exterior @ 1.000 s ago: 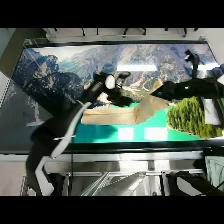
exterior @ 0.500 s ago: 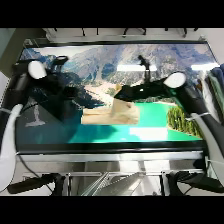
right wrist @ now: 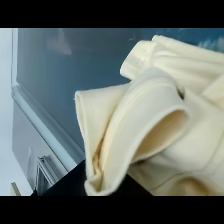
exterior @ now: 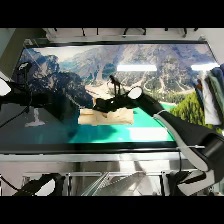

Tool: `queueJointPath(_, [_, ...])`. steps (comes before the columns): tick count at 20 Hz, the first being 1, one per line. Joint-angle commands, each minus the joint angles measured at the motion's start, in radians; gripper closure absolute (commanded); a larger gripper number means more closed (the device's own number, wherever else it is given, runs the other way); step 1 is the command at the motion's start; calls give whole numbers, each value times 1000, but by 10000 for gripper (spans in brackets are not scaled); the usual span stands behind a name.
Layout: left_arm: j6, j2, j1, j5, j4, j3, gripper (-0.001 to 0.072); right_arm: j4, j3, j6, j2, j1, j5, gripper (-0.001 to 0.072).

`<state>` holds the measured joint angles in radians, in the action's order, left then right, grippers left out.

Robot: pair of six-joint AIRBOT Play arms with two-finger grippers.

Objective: Fold the shirts.

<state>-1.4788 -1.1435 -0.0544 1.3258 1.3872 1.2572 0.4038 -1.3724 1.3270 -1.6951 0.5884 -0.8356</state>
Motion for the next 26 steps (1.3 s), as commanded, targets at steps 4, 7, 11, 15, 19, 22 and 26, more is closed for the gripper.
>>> queueJointPath(4, [18,0,-8,-18,-2,-24,694,-344,-5,-246,-140,92,126,680])
queueJointPath(7, [28,0,18,-14,-2,-24,694,-466,-5,-316,-156,85,140,80])
queueJointPath(11, [31,0,33,-18,-2,-24,694,-540,-5,-407,-117,-10,-89,43])
queueJointPath(15, [51,0,31,3,1,-24,694,-117,16,-165,27,-182,-315,76])
queueJointPath(19, [66,0,31,6,-3,-24,694,300,206,-16,283,-357,-319,72])
queueJointPath(22, [65,0,31,2,-7,-24,694,323,371,-19,373,-483,-218,70])
queueJointPath(26, [65,0,31,3,-48,-24,694,270,436,-121,222,-503,-222,69])
